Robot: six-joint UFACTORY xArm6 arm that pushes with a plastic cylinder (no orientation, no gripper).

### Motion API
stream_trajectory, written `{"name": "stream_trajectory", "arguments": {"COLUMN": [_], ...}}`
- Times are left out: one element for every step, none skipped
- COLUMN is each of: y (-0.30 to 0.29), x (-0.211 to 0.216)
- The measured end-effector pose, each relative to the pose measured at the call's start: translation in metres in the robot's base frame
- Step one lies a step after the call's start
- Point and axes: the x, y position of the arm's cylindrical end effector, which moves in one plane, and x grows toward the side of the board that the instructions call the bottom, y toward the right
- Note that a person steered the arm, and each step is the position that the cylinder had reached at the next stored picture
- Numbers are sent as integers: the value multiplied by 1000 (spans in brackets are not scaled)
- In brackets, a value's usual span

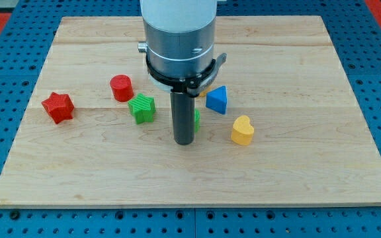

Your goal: Push green circle beside green star

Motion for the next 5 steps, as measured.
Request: {"name": "stream_trajectory", "arguments": {"y": [-4, -4, -4, -4, -7], "x": [-9, -20, -25, -25, -26]}}
